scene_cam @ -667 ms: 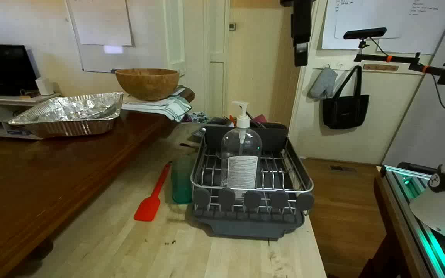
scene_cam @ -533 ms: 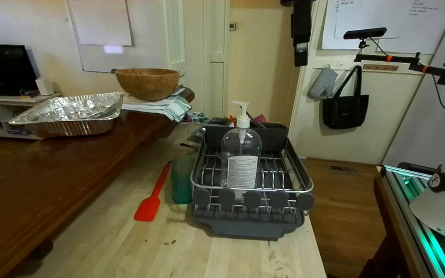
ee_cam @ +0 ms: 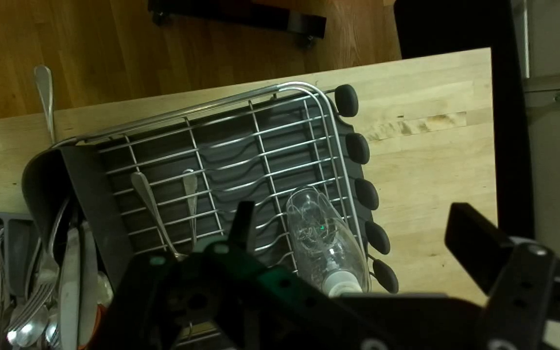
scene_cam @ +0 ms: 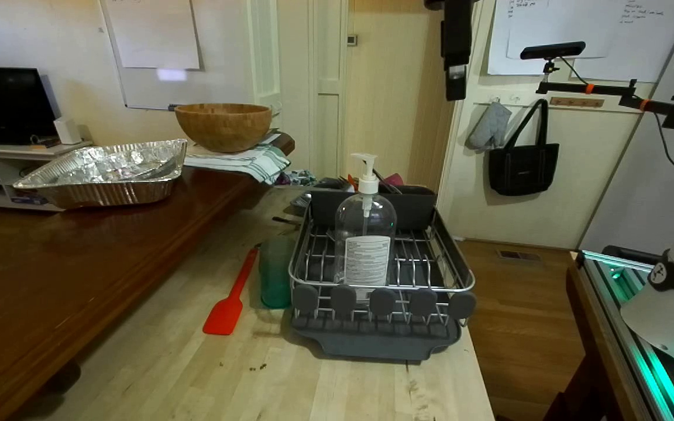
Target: Put the spoon in the dishes tray
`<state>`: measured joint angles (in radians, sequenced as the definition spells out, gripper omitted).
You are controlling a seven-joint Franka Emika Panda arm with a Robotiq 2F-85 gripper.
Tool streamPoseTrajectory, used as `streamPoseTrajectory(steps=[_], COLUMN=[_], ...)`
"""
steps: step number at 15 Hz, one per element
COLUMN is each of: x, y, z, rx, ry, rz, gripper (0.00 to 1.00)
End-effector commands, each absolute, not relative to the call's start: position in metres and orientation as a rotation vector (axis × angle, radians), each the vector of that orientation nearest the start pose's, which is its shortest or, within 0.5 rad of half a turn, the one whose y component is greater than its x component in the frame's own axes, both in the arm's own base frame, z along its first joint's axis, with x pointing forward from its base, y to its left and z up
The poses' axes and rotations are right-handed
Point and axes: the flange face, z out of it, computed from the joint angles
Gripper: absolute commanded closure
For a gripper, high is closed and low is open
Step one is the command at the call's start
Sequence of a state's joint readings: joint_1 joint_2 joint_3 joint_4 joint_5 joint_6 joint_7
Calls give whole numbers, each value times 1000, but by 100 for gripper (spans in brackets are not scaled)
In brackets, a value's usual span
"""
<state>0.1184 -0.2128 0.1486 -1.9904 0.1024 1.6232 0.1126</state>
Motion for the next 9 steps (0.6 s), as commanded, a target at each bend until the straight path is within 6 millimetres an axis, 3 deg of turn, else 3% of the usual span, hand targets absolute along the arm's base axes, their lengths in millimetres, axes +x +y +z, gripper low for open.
streamPoseTrajectory(steps=[1,4,7,9], x=[457,455,441,428], y=[141,140,103,69], z=[541,540,533,522], rx=[-3084,-3084,-3074,-3067], ry=[-209,-234,-233,-236], rz=[259,254,212,252], gripper=[0,0,0,0])
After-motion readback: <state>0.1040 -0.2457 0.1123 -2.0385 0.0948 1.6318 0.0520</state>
